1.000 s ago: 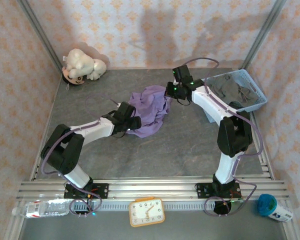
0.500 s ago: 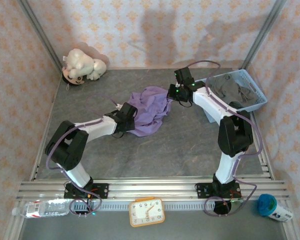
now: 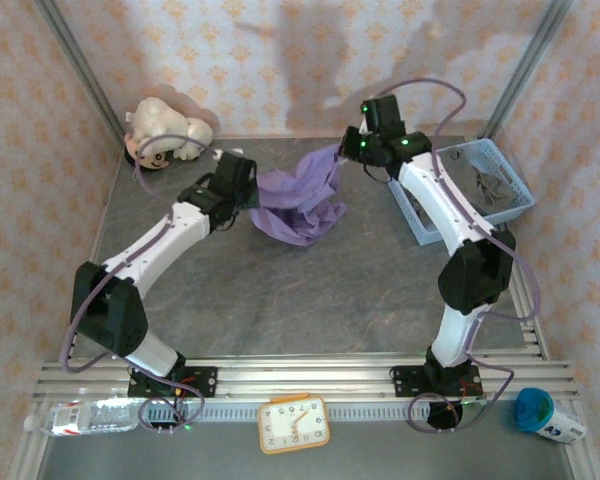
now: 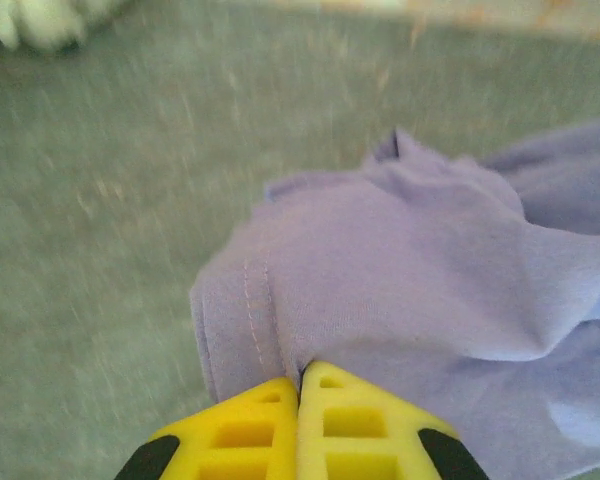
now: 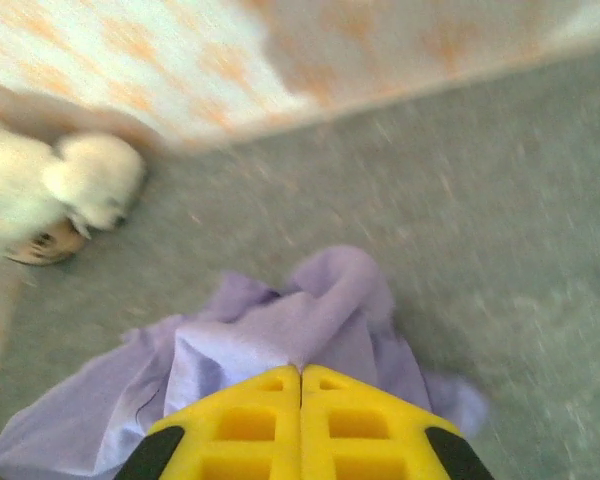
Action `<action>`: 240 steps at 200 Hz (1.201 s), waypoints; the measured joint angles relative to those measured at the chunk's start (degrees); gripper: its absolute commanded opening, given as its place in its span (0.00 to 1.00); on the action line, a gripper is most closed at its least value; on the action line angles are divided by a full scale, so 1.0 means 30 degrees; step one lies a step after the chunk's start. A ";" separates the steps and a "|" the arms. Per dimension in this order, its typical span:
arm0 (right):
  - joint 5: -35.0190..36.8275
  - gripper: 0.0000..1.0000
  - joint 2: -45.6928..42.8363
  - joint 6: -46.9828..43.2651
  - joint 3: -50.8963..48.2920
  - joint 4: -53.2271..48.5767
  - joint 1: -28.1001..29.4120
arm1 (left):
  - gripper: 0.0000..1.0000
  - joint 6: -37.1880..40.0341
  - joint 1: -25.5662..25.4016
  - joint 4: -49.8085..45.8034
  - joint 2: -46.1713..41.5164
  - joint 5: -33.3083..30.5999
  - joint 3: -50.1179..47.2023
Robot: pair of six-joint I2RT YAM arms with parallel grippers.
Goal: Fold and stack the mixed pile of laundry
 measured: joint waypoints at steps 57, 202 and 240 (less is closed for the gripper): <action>0.0291 0.00 -0.7337 0.0175 -0.4146 0.2193 -0.0007 | 0.27 0.1727 0.1137 0.0619 -0.3169 -0.1137 0.1319; 0.6033 0.61 0.0095 -0.1071 -0.7235 -0.0510 0.3177 | 0.99 -0.1392 0.1552 0.1807 0.0248 0.1333 -0.6579; 0.4896 0.63 0.4750 -0.1246 -0.1647 0.0240 0.4335 | 0.98 -0.2353 0.2011 0.3679 0.1005 0.1494 -0.6783</action>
